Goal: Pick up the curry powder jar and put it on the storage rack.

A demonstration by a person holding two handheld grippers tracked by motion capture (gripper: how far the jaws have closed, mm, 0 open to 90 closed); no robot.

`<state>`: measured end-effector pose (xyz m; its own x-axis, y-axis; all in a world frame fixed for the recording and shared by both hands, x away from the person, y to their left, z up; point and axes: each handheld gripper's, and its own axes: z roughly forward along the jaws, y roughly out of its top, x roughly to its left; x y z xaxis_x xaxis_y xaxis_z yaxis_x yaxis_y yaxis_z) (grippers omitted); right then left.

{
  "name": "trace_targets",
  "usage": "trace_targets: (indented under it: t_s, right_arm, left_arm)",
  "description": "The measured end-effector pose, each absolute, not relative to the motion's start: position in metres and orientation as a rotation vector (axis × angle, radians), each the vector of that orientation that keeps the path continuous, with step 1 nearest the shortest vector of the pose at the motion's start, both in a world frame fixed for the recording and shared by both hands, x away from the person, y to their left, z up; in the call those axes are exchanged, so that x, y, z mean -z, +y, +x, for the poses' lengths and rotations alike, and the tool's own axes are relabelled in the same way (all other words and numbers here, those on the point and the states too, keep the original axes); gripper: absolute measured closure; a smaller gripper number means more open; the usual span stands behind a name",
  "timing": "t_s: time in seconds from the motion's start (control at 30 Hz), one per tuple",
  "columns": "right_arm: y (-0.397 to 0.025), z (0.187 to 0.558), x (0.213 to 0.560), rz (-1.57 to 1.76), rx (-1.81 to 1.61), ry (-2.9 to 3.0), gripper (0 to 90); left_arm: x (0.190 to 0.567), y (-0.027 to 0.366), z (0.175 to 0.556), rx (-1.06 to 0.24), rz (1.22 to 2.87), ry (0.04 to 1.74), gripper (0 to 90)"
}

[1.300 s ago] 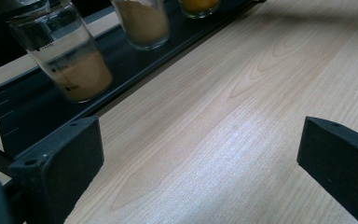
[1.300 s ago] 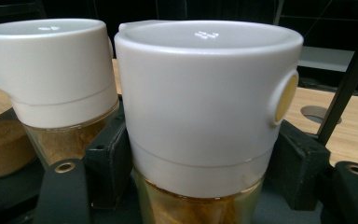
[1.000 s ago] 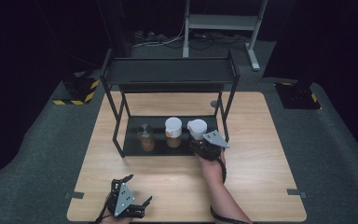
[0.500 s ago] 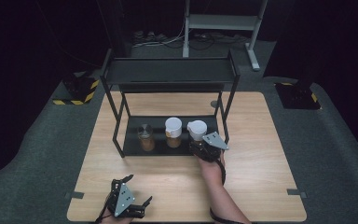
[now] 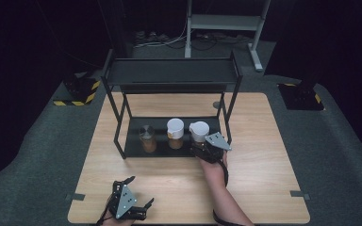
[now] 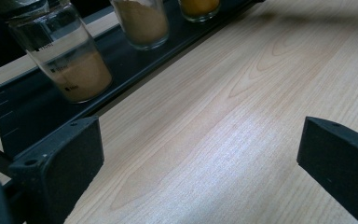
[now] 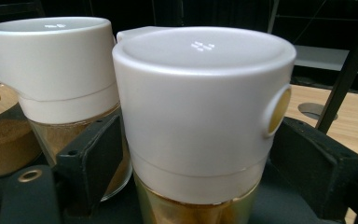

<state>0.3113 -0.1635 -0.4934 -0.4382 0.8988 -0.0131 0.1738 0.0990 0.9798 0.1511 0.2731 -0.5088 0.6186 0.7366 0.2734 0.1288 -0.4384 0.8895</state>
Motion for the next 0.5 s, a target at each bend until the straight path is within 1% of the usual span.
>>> trace_targets:
  t_s: [0.17,0.5]
  right_arm:
    - [-0.1643,0.3105,0.4919,1.067,-1.391,1.719,15.1]
    - [-0.1666,0.3035,0.4867,1.050,-1.410,1.729,8.6]
  left_arm:
    - [0.5086,0.2731,0.1513,-0.832,1.925,0.687,0.7]
    - [0.5082,0.2729,0.1516,-0.831,1.929,0.686,0.7]
